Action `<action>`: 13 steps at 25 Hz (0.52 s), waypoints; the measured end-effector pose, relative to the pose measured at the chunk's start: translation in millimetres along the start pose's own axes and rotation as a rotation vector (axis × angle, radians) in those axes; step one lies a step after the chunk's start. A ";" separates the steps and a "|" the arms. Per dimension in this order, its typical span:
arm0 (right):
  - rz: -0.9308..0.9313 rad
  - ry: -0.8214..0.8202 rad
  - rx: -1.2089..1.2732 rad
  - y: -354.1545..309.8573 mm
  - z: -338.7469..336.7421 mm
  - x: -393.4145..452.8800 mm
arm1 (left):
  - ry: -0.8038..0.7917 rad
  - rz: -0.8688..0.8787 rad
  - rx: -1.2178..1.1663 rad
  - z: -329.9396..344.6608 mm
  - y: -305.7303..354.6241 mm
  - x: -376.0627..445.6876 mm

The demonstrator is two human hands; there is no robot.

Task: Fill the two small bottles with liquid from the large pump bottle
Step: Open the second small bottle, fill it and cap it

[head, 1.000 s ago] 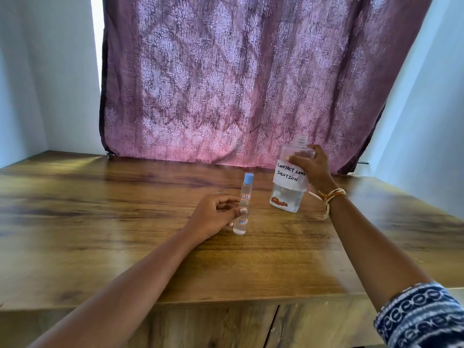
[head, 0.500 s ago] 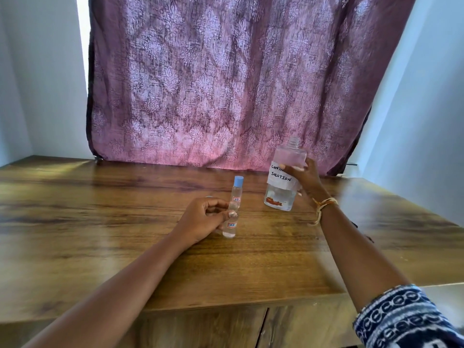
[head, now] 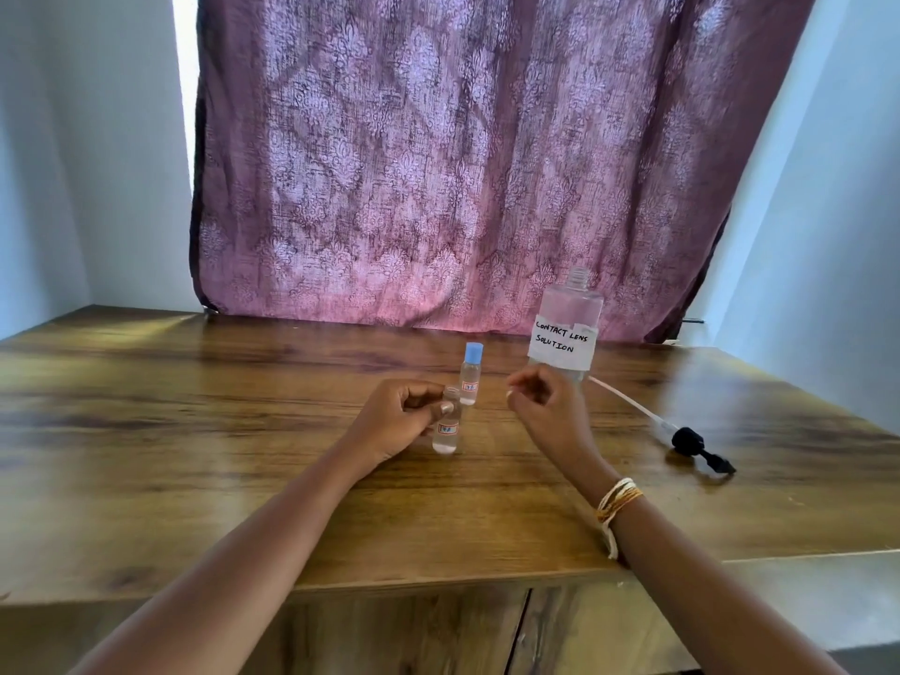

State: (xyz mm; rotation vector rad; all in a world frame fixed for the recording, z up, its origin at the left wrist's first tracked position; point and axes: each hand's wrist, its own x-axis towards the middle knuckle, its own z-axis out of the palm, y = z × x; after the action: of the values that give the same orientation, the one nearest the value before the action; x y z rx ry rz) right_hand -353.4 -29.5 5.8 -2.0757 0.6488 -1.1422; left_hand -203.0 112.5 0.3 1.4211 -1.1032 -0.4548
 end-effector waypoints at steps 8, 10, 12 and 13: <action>-0.070 -0.386 -0.257 -9.1 52.2 28.2 | 0.053 -0.021 0.052 -17.6 1.9 -2.8; -0.099 -0.468 -0.294 -14.0 63.5 34.6 | 0.054 -0.025 0.050 -19.5 2.4 -2.6; -0.222 -0.521 -0.312 -17.0 73.8 40.6 | 0.068 -0.028 0.053 -20.2 3.2 -1.8; -0.277 -0.560 -0.337 -17.0 78.1 42.8 | 0.072 -0.029 0.056 -20.3 4.1 -2.0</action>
State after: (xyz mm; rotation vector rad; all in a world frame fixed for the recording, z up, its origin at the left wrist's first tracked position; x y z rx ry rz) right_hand -263.2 -23.2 10.8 -2.6823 0.2963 -0.5528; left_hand -188.9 126.0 7.5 1.4925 -1.0458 -0.3927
